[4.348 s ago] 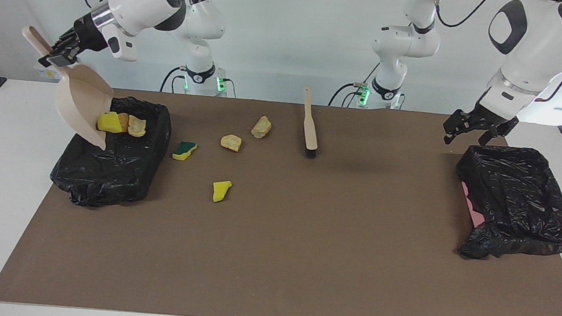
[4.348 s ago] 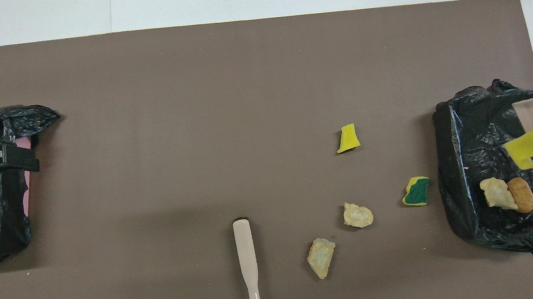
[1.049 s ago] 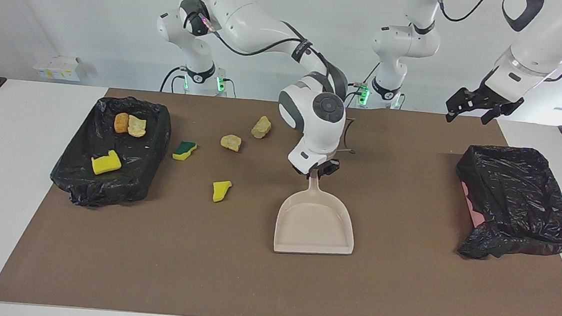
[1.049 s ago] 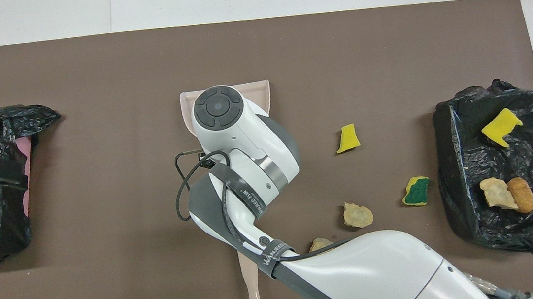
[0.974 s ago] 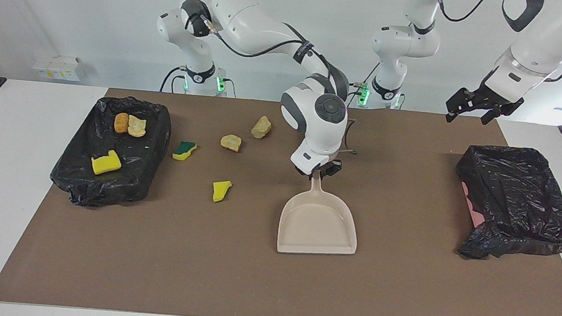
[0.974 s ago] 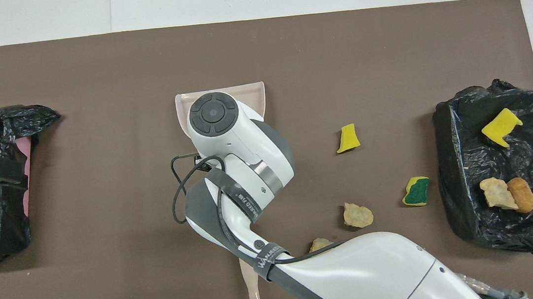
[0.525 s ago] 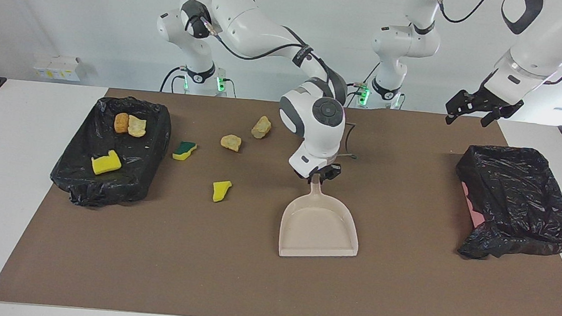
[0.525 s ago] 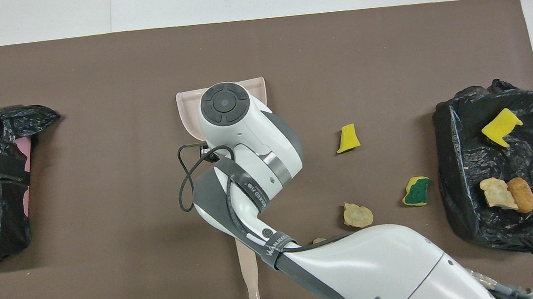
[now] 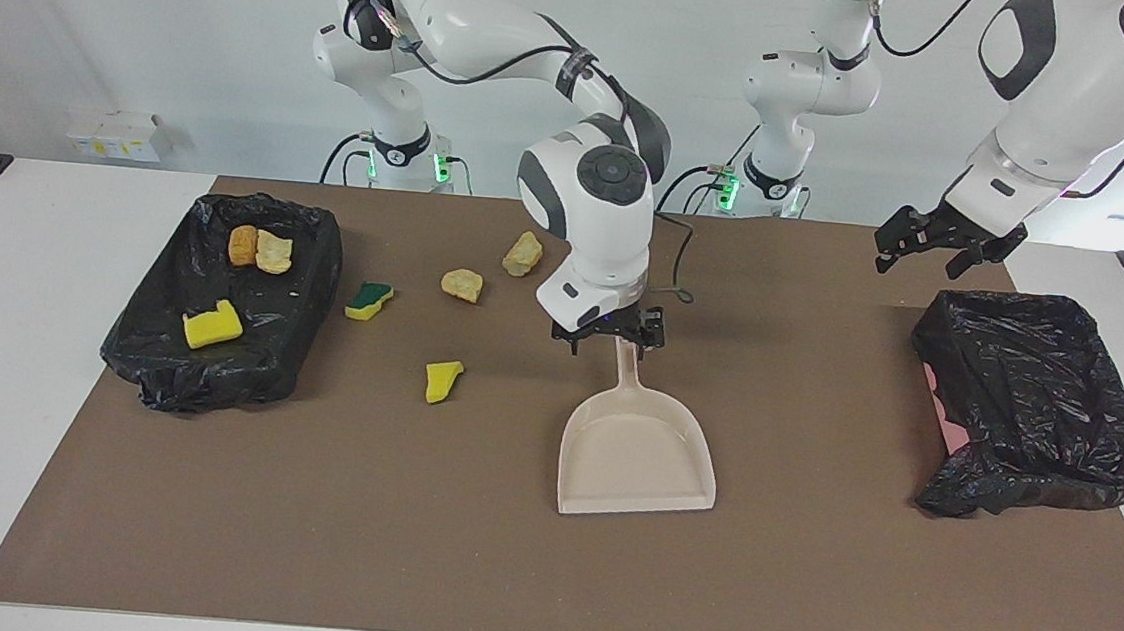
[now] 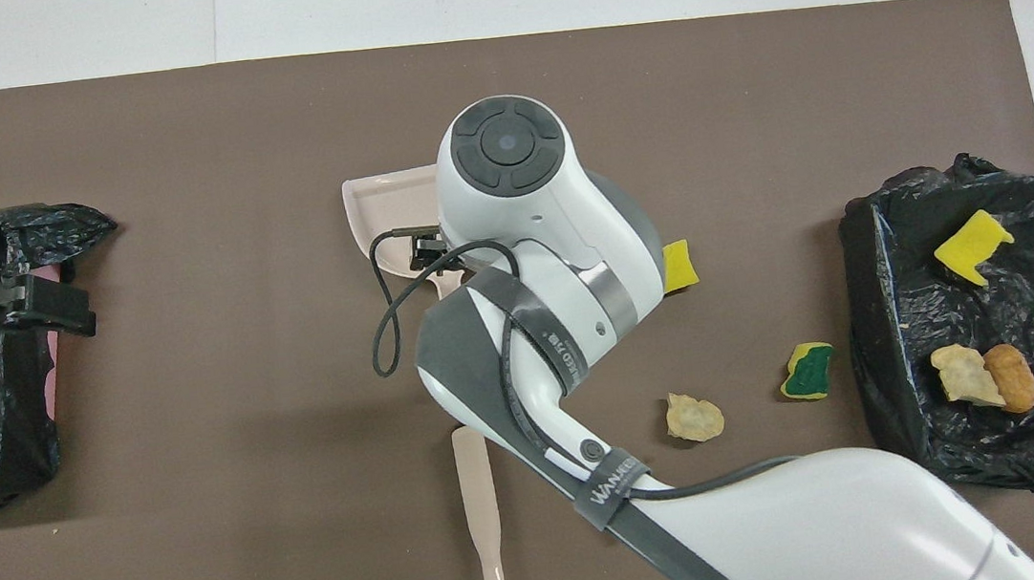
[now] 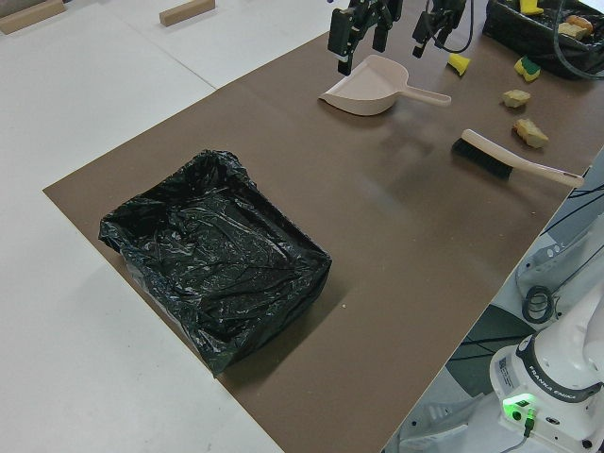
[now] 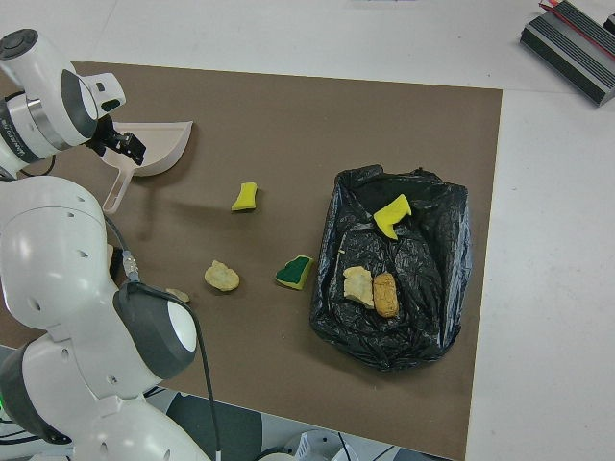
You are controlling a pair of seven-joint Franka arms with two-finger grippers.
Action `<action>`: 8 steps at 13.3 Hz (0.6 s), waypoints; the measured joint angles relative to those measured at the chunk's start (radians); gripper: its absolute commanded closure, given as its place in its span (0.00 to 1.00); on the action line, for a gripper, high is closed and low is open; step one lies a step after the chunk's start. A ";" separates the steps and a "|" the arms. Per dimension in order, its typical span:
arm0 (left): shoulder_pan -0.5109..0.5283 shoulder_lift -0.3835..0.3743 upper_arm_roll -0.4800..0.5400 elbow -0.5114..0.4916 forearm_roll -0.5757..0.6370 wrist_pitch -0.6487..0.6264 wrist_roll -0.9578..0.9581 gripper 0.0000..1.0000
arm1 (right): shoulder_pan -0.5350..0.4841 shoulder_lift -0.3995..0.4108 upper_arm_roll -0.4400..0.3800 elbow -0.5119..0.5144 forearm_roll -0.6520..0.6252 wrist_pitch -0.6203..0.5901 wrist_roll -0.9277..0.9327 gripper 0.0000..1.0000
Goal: Sweep and dump trash in bin
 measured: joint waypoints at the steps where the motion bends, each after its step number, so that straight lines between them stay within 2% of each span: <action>1: -0.017 0.006 0.000 -0.022 0.000 0.033 0.000 0.00 | -0.019 -0.052 0.000 -0.012 0.000 -0.071 -0.003 0.00; 4: -0.084 0.034 -0.002 -0.067 0.000 0.096 0.000 0.00 | -0.044 -0.227 0.002 -0.087 0.015 -0.283 -0.057 0.00; 6: -0.138 0.071 -0.003 -0.079 -0.001 0.135 -0.001 0.00 | -0.009 -0.346 0.011 -0.217 0.049 -0.303 -0.060 0.00; 8: -0.199 0.106 -0.003 -0.088 -0.001 0.178 -0.029 0.00 | 0.056 -0.443 0.015 -0.371 0.066 -0.249 -0.041 0.00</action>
